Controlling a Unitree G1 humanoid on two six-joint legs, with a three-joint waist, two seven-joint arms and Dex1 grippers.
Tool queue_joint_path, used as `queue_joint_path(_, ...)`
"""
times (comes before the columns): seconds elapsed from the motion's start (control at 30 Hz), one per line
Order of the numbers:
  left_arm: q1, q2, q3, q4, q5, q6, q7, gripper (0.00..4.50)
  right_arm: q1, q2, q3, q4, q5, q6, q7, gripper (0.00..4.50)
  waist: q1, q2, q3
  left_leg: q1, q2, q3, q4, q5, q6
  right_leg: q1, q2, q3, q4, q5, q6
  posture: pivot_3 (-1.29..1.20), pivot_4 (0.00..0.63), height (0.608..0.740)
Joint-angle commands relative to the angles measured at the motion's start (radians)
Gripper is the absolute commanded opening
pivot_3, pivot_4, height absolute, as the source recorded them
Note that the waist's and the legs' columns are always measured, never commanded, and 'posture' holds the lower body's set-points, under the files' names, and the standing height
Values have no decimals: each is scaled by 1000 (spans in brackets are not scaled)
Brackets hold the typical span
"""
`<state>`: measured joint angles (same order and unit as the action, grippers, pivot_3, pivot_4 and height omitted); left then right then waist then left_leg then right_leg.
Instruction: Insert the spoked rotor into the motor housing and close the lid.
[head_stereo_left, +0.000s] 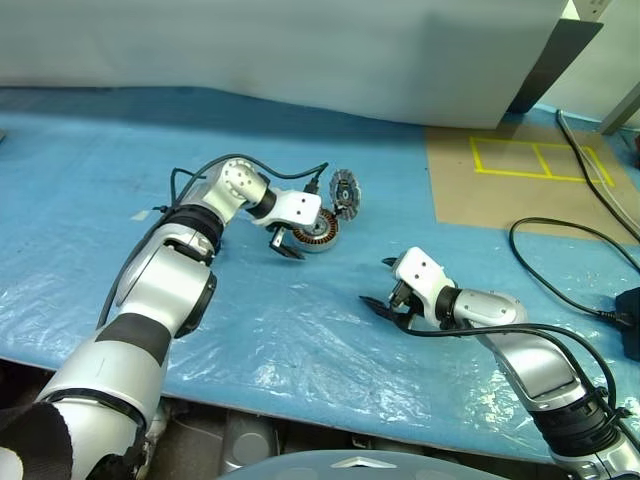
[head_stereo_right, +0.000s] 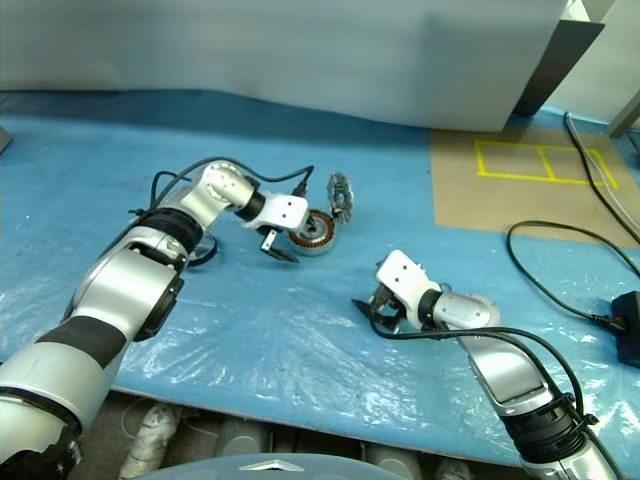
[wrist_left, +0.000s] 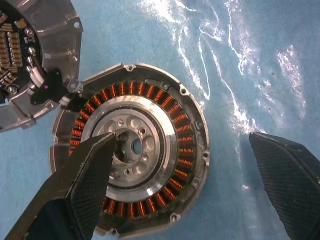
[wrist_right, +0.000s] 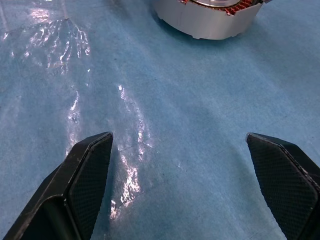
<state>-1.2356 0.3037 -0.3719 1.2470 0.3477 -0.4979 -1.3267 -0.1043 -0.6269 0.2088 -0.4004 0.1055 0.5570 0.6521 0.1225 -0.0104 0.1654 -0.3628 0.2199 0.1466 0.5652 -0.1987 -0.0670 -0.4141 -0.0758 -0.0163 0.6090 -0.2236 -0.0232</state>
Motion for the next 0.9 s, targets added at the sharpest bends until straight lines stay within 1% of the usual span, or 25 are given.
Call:
queue_joint_path(0.03,-10,1,20,-27,-28,-2,-24,4486,-4,-2,-6,-18,-8,-7,2,4500,0,0,0,0,0,0,0,0,0,0,0,0,0,0,0,0,150,740)
queue_joint_path(0.27,-4,-8,16,-29,-29,4,-37,4486,-9,-5,-6,-12,-7,-6,9,4500,0,0,0,0,0,0,0,0,0,0,0,0,0,0,0,0,150,740)
queue_joint_path(0.57,18,-9,-17,-16,18,8,30,4486,-7,-5,-11,-26,-6,6,8,4500,0,0,0,0,0,0,0,0,0,0,0,0,0,0,0,0,150,740)
queue_joint_path(0.9,16,-18,-26,-11,39,19,60,4486,-2,-1,-14,-37,-2,20,2,4500,0,0,0,0,0,0,0,0,0,0,0,0,0,0,0,0,150,740)
